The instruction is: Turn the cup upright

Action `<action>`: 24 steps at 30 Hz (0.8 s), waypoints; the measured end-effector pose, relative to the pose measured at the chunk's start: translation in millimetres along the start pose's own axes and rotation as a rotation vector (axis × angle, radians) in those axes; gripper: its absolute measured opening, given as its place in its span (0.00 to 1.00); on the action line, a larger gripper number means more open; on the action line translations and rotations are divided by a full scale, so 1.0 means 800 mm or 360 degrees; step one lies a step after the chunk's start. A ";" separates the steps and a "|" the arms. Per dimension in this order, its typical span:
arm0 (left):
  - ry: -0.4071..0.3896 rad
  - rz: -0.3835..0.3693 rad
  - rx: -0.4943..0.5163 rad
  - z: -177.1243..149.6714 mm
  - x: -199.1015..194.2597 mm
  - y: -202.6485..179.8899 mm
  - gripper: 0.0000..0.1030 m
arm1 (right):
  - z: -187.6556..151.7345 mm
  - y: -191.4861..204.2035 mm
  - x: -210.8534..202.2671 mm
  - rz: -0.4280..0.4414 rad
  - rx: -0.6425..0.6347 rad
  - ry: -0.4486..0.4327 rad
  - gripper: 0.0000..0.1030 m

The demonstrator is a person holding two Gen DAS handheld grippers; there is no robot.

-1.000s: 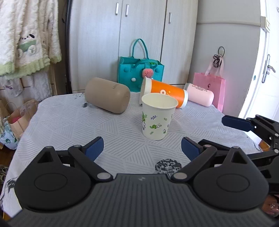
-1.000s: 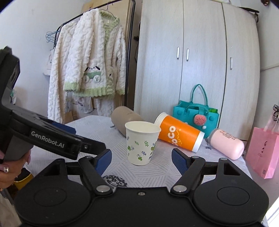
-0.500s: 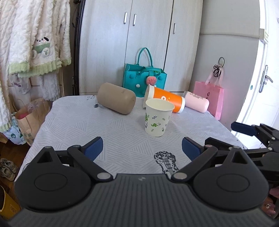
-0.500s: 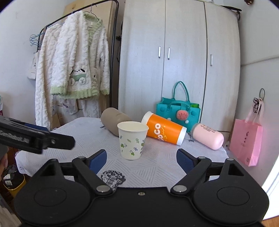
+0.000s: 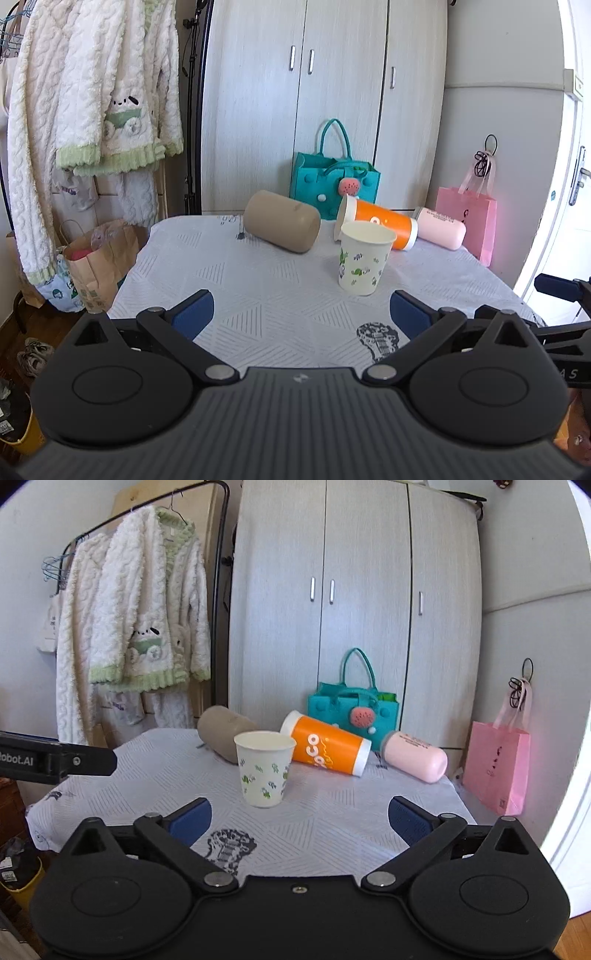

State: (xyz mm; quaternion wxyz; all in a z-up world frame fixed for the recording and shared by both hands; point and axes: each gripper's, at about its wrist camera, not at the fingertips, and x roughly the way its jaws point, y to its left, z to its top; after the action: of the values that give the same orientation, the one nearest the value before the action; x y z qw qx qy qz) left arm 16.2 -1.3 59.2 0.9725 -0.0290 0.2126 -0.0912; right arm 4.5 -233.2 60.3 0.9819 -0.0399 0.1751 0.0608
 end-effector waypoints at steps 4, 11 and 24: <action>0.0020 0.0023 0.0007 -0.005 0.003 -0.001 1.00 | -0.003 0.001 0.002 -0.0047 0.0030 0.0017 1.00; 0.0043 0.0064 0.0012 -0.011 0.012 0.001 1.00 | -0.007 0.006 0.005 -0.0155 0.0012 0.0026 1.00; 0.0096 0.0087 0.0040 -0.024 0.026 -0.009 1.00 | -0.013 0.001 0.012 -0.0220 0.0135 0.0077 1.00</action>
State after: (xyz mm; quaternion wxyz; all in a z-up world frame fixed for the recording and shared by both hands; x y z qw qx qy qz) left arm 25.6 -12.4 34.1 0.9680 -0.0082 0.2414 -0.0680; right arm 9.9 -232.0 47.2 0.9800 -0.0116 0.1979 -0.0155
